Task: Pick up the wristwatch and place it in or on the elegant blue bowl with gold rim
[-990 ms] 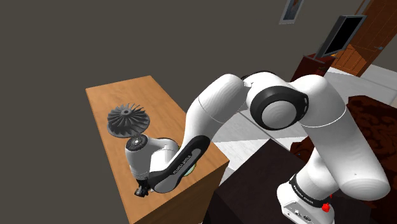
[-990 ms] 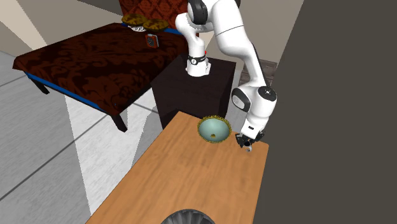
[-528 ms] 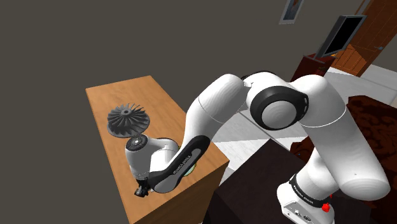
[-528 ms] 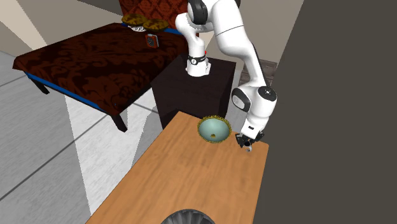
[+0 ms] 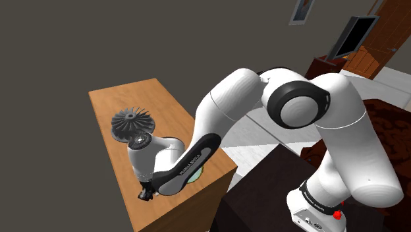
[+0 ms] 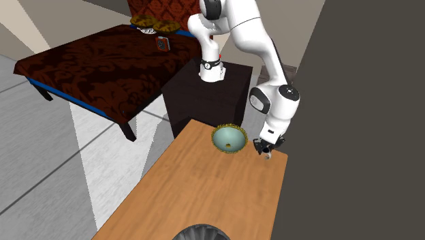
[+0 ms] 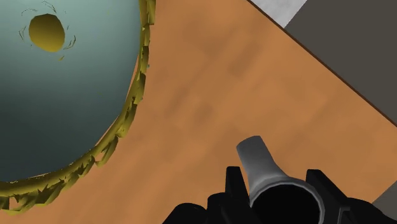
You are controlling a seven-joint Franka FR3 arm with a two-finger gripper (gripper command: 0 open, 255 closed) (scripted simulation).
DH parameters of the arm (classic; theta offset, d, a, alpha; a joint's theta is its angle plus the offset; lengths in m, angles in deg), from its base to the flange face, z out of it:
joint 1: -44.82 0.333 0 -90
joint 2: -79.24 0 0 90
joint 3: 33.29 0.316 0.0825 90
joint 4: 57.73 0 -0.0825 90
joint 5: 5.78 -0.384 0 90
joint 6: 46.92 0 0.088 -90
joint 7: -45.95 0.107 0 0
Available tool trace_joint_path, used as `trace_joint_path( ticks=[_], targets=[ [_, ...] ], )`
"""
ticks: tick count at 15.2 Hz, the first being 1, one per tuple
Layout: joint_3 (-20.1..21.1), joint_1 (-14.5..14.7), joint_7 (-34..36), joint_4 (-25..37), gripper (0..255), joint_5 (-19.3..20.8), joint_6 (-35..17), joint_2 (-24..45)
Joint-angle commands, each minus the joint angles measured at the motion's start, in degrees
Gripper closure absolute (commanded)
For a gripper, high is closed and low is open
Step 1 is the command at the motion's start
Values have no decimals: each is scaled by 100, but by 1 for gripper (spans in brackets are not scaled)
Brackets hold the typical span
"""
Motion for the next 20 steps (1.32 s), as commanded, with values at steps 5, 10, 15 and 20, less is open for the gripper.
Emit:
trace_joint_path(
  ticks=[5,10,15,20],
  targets=[
    [105,-79,-59,-127,255,-95,252,-376],
    [193,-143,-115,-201,255,-185,478,-676],
    [276,-203,-175,-242,255,-280,719,-961],
    [354,-259,-238,-251,255,-379,974,-1230]
  ],
)
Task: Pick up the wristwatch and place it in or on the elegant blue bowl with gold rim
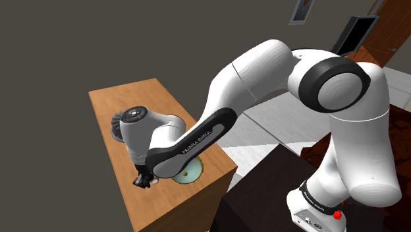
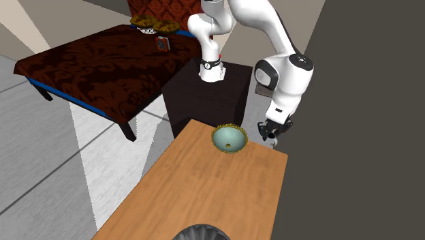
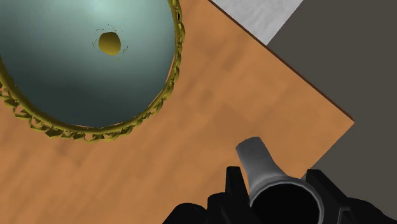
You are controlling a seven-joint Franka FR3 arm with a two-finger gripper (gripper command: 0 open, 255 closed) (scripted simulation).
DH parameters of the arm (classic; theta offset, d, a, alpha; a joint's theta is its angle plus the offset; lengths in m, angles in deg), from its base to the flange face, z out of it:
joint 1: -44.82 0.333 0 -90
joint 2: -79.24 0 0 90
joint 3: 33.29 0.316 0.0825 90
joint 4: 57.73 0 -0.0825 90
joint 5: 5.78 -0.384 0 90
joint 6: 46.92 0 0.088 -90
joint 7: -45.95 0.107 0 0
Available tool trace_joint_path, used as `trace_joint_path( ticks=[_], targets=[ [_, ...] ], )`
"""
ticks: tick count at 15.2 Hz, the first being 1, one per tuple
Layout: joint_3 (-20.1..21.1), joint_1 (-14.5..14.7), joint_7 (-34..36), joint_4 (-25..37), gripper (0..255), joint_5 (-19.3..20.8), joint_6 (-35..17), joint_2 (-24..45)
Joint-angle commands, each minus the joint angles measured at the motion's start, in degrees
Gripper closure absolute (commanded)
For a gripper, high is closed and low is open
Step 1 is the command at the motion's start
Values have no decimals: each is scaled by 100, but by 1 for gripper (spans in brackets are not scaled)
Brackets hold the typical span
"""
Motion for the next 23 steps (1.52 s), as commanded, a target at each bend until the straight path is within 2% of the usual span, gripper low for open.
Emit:
trace_joint_path(
  ticks=[1,6,19,23],
  targets=[
    [32,-16,-23,27,255,-42,124,-98],
    [91,-57,-77,48,255,-127,351,-310],
    [-4,-1480,-1740,-2473,255,-740,-514,-2103],
    [-61,-1439,-1644,-2507,255,-605,-784,-1854]
  ],
)
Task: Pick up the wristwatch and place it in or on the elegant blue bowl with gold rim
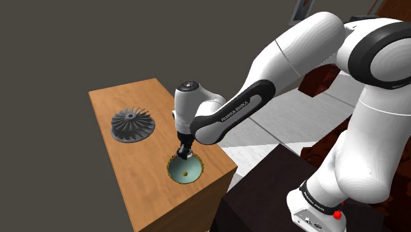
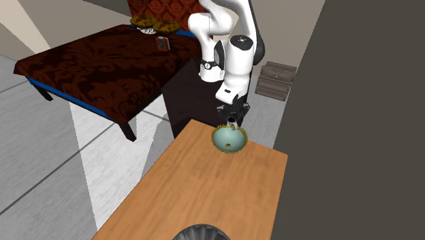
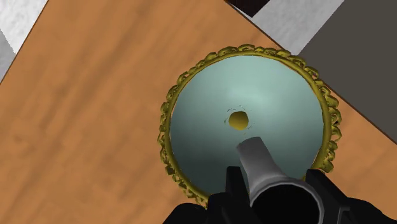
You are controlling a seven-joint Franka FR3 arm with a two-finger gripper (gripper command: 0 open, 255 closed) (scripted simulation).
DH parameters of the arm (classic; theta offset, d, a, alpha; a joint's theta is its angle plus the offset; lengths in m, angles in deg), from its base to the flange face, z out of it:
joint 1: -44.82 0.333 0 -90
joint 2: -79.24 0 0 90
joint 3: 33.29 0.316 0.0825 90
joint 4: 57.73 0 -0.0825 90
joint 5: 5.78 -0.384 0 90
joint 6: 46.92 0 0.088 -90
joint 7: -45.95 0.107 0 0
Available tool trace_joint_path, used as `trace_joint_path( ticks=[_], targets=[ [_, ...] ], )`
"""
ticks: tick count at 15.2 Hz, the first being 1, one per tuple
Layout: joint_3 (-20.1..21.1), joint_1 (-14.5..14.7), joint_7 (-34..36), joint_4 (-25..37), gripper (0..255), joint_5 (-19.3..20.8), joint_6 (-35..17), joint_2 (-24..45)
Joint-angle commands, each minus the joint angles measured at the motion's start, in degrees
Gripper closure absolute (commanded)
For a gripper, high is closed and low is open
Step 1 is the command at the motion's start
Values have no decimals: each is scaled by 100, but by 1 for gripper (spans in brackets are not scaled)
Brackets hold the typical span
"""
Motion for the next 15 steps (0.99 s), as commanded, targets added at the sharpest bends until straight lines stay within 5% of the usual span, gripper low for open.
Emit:
trace_joint_path(
  ticks=[1,15],
  targets=[
    [-29,13,39,-42,255,64,-146,107],
    [-249,169,312,-15,255,446,-808,824]
  ],
)
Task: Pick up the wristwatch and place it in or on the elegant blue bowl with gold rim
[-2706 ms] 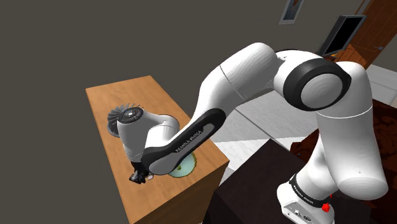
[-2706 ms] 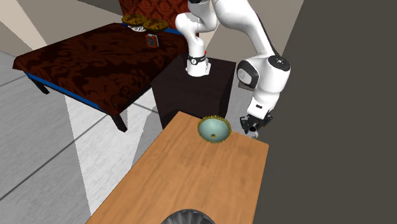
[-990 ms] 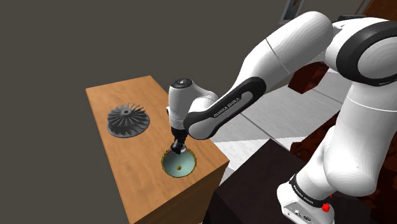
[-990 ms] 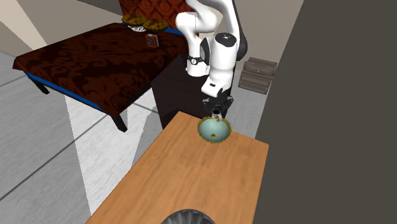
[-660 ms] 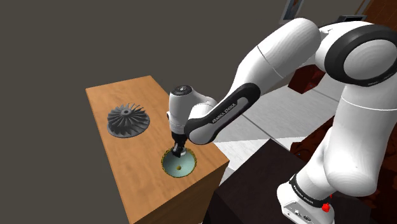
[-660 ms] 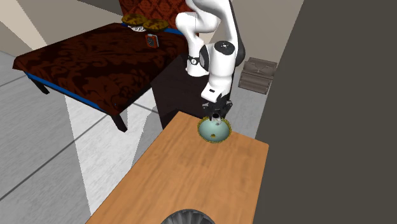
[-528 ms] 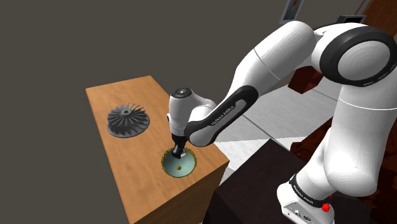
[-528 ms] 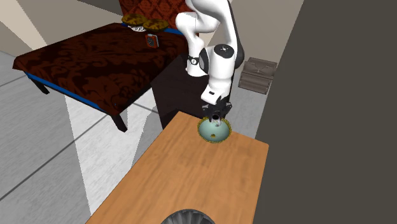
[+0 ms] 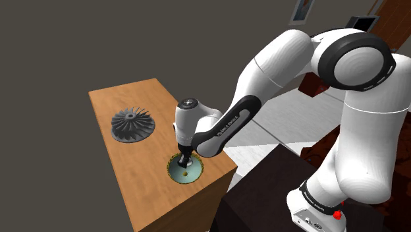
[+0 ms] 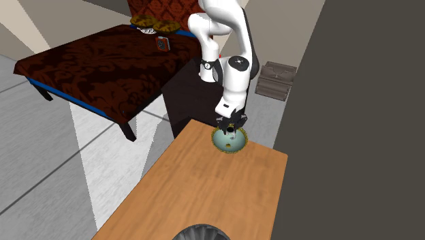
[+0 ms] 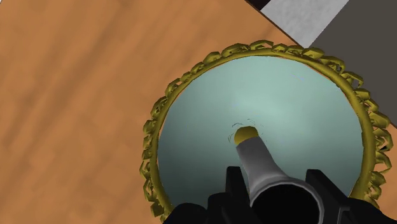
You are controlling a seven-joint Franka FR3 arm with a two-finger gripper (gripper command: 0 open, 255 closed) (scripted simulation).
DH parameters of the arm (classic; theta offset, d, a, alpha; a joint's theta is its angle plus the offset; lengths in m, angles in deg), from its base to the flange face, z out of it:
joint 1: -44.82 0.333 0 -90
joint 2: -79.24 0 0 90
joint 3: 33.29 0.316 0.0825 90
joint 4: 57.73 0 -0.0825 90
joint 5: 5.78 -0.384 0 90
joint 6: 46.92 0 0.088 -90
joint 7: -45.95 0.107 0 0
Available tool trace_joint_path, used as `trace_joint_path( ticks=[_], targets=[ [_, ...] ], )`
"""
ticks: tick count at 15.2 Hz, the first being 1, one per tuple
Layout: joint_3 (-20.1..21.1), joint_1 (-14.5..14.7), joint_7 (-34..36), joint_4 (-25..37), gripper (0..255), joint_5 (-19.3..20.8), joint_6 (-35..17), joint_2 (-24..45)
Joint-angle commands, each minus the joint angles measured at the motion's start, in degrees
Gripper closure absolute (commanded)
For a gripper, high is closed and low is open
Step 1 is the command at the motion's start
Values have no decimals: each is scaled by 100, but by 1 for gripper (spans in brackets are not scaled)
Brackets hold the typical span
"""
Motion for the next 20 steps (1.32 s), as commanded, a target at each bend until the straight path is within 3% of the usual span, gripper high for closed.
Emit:
trace_joint_path(
  ticks=[1,4,5,10,14,20],
  targets=[
    [-2,2,3,-2,255,4,-8,5],
    [-2,2,3,-2,255,3,-7,4],
    [-2,2,3,-2,0,3,-7,4],
    [-2,2,3,-2,0,3,-7,4],
    [214,-150,-232,-28,0,-333,588,-639],
    [211,-147,-233,-28,0,-335,588,-640]
  ],
)
